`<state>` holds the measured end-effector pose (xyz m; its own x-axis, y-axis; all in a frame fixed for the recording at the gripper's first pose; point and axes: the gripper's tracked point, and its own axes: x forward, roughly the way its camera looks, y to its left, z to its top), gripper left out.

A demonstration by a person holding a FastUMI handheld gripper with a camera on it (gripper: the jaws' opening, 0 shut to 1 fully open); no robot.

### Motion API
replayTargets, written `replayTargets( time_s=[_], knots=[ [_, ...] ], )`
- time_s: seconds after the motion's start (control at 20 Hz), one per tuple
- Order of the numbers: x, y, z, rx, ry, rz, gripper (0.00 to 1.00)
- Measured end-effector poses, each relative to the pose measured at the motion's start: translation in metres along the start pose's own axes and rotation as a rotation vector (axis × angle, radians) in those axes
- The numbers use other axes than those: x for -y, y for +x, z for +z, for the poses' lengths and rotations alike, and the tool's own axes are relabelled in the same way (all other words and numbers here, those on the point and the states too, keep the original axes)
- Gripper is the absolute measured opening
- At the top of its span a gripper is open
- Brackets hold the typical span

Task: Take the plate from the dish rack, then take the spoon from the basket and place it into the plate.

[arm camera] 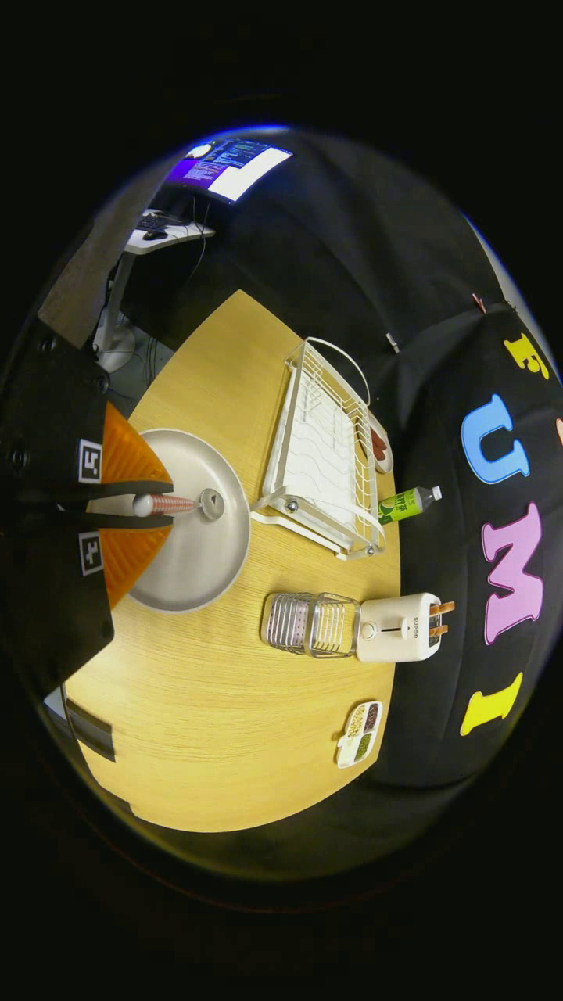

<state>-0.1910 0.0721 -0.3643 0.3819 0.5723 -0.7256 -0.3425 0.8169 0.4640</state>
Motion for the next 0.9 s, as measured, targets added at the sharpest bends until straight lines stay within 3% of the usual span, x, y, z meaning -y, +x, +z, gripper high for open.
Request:
replayTargets(
  time_s=[0.25,0.7,0.75,0.9],
  knots=[
    [-0.002,0.005,-0.009,-0.022,-0.001,-0.009,0.1],
    [0.007,0.013,-0.027,-0.062,-0.012,-0.098,0.17],
    [0.009,0.011,-0.026,-0.058,-0.008,-0.107,0.19],
    [0.01,0.013,-0.022,-0.048,0.011,-0.126,0.38]
  ],
)
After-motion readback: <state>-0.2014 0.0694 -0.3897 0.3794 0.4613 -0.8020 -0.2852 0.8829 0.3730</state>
